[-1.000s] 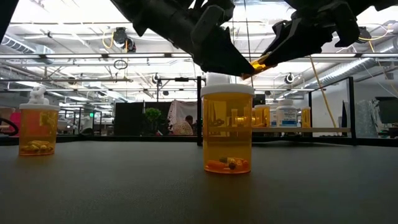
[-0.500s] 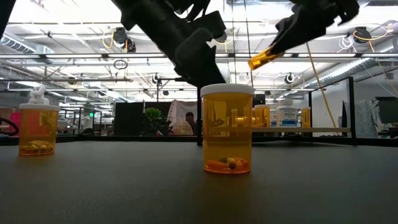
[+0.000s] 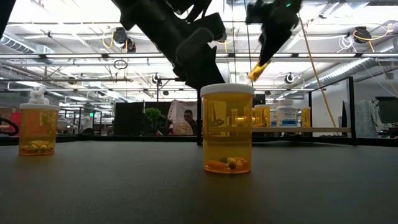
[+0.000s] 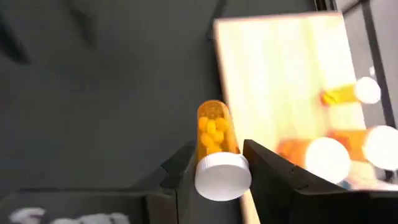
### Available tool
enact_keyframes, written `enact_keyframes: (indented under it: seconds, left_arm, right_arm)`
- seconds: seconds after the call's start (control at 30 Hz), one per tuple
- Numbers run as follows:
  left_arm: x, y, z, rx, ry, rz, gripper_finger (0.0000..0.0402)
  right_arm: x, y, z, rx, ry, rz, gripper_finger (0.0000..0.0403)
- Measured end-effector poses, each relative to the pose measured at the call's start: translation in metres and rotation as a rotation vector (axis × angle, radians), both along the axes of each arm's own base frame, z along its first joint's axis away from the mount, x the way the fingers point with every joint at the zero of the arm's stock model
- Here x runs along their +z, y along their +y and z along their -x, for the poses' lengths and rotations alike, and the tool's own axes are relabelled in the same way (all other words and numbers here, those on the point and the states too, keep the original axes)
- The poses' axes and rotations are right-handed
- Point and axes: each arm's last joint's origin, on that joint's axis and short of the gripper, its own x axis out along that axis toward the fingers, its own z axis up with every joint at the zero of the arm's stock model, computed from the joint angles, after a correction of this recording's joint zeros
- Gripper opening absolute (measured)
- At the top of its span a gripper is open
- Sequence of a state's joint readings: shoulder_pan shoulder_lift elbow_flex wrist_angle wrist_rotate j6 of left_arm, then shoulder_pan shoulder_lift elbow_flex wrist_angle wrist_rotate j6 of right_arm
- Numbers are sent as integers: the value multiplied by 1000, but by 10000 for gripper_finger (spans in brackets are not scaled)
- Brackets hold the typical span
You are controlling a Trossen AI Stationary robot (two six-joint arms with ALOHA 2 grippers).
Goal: Pick and place medicine bottles onto shelf by color
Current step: Put the small orange pill bottle on the shelf aligned with the other small orange pill bottle
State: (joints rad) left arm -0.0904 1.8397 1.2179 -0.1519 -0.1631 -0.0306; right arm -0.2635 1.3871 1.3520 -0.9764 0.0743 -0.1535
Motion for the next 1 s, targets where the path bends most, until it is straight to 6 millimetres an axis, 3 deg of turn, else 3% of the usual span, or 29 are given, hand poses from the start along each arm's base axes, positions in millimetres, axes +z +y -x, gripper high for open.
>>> enact_keyframes:
  seconds: [0.23, 0.4, 0.7, 1.0]
  left_arm:
    - [0, -7, 1, -14, 0, 3, 321]
    - [0, -12, 1, -25, 1, 2, 321]
    - [0, -12, 1, -29, 4, -1, 321]
    - [-9, -11, 8, -31, 80, -11, 321]
  right_arm:
    - [3, -58, -33, -26, 165, -3, 120]
    - [0, -89, -55, -15, 241, -11, 120]
    - [-15, -118, -83, 57, 357, -35, 120]
    - [-42, -138, -85, 79, 437, -74, 120]
